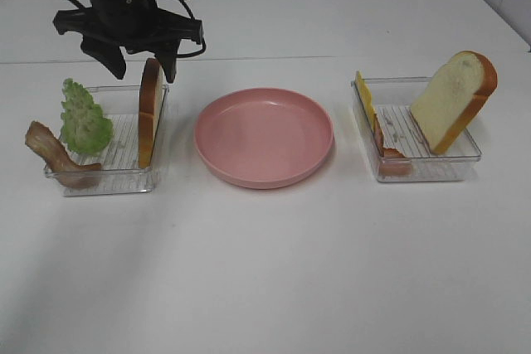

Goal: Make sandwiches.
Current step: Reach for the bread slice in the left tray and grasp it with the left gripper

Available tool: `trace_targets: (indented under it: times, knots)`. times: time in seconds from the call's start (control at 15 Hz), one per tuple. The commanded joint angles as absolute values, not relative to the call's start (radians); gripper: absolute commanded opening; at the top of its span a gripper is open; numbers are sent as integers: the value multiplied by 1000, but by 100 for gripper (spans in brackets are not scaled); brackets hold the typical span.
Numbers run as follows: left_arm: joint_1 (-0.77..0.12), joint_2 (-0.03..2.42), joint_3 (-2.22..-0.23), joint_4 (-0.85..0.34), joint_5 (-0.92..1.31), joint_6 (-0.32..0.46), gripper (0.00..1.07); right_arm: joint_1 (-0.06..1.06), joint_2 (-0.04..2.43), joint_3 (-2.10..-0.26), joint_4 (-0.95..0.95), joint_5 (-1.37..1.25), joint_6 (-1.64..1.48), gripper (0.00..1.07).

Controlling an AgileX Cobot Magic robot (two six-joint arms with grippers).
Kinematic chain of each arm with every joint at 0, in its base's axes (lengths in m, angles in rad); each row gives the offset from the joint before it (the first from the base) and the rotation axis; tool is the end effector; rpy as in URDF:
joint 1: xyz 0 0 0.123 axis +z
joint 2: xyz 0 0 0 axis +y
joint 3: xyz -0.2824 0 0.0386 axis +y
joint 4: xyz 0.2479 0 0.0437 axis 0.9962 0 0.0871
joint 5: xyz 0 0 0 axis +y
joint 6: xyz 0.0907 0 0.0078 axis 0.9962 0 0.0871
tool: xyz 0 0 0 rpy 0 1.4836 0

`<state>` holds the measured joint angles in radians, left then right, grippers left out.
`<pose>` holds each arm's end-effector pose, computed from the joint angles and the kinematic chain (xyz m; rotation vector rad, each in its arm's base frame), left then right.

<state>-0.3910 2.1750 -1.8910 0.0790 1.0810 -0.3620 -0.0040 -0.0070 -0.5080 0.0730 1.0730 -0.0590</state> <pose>0.4357 -0.1727 0.2190 0.0794 2.8402 -0.0547 -0.0075 0.0059 0.2785 -0.0606 2.0389 0.0478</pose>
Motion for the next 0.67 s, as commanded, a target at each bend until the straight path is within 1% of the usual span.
trace_targets:
  times: [0.07,0.27,0.4,0.53,0.6,0.67]
  knots:
    - [-395,2189,-1895,70,1088,-370,64,-12,-12,-506,69,1060,-66,67]
    - [-395,2200,-1895,71,1110,-370,61,-12,-12,-506,69,1060,-66,67]
    - [-395,2209,-1895,71,1116,-365,53,-12,-12,-506,69,1060,-66,67]
    - [-395,2206,-1895,74,1112,-364,36,-12,-12,-506,69,1060,-66,67]
    - [-395,2206,-1895,75,1112,-364,31,-12,-12,-506,69,1060,-66,67]
    - [-395,2206,-1895,75,1108,-364,17,-12,-12,-506,69,1060,-66,67]
